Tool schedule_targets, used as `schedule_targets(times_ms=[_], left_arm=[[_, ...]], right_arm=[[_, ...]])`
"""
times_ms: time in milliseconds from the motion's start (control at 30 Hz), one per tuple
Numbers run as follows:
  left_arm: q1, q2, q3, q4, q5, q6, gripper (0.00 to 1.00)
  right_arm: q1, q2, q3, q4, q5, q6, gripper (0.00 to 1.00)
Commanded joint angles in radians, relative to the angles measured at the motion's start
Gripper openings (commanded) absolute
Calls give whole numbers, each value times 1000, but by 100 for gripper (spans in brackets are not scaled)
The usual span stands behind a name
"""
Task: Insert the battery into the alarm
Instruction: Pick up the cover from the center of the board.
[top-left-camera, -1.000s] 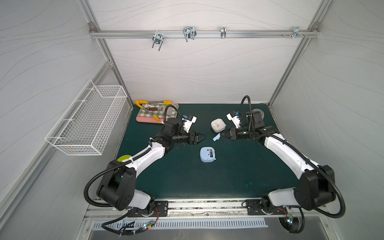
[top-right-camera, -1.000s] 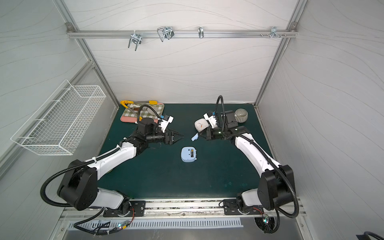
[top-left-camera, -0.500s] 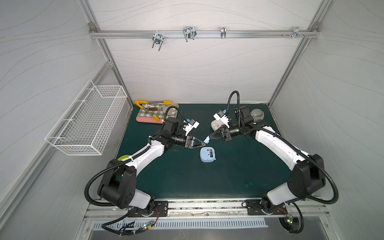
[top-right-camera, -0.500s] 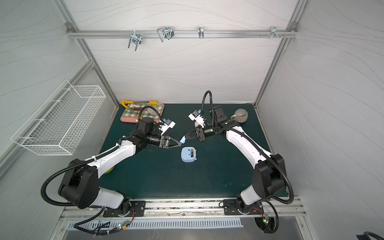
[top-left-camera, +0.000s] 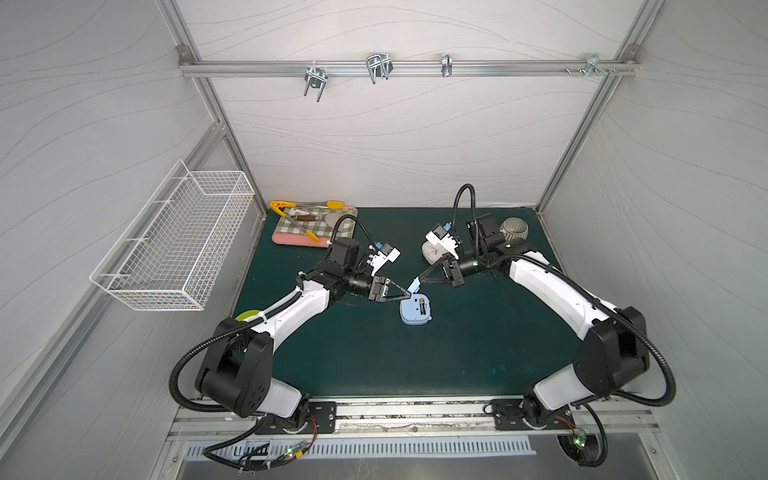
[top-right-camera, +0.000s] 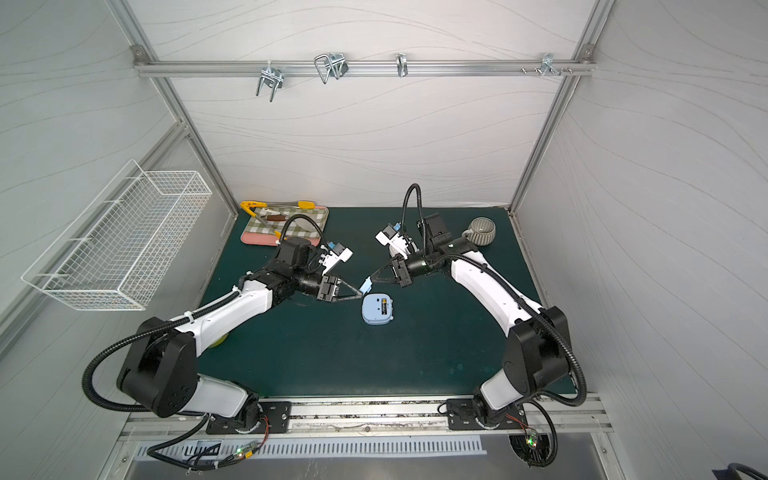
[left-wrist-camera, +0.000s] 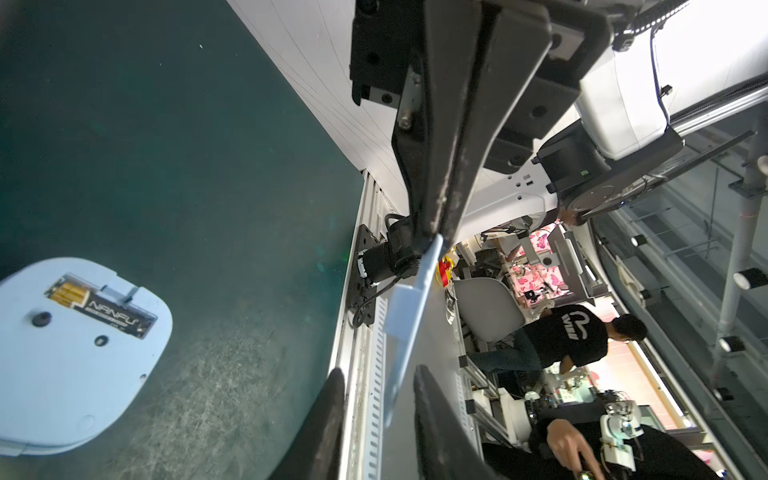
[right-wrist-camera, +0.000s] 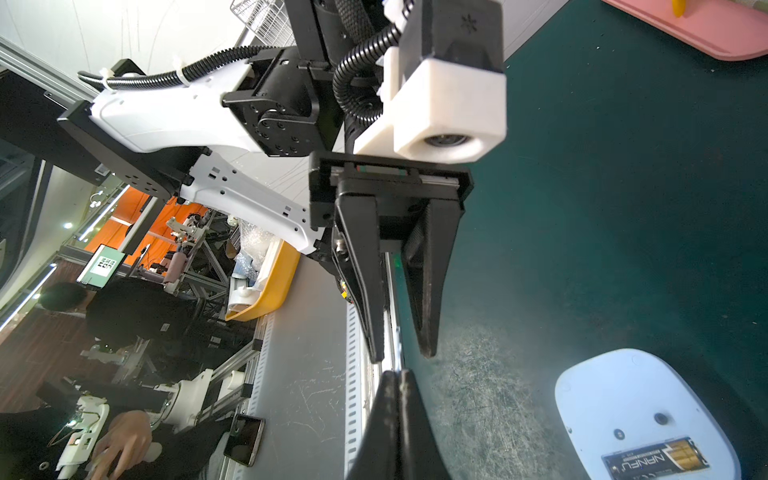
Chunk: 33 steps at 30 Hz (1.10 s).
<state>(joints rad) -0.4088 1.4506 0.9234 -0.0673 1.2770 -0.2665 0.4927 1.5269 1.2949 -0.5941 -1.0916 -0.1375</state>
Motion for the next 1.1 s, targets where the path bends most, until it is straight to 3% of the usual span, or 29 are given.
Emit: schedule_targets(times_ms=[0, 300, 433, 467, 533, 667, 833, 900, 1067], left_arm=[[-4, -14, 42, -3, 22, 27, 24], [-4, -11, 39, 2, 24, 23, 2], [-4, -13, 26, 42, 9, -5, 0], [-4, -15, 20, 63, -2, -23, 0], [-5, -17, -3, 143, -36, -86, 0], [-15, -2, -58, 344, -205, -264, 0], [-87, 45, -116, 717, -446, -543, 0], [-121, 71, -114, 813, -499, -620, 0], [-157, 74, -131, 836, -574, -656, 0]], right_arm=[[0, 3, 24, -41, -5, -54, 0], [-1, 7, 29, -38, 13, -43, 0], [-1, 3, 30, -13, 33, 10, 0], [-1, -1, 30, -2, 41, 26, 4], [-7, -16, 31, 25, 67, 77, 28], [-62, -118, -70, 262, 240, 352, 50], [-65, -268, -250, 468, 529, 629, 51], [-63, -311, -315, 528, 563, 708, 50], [-60, -345, -352, 534, 571, 755, 42]])
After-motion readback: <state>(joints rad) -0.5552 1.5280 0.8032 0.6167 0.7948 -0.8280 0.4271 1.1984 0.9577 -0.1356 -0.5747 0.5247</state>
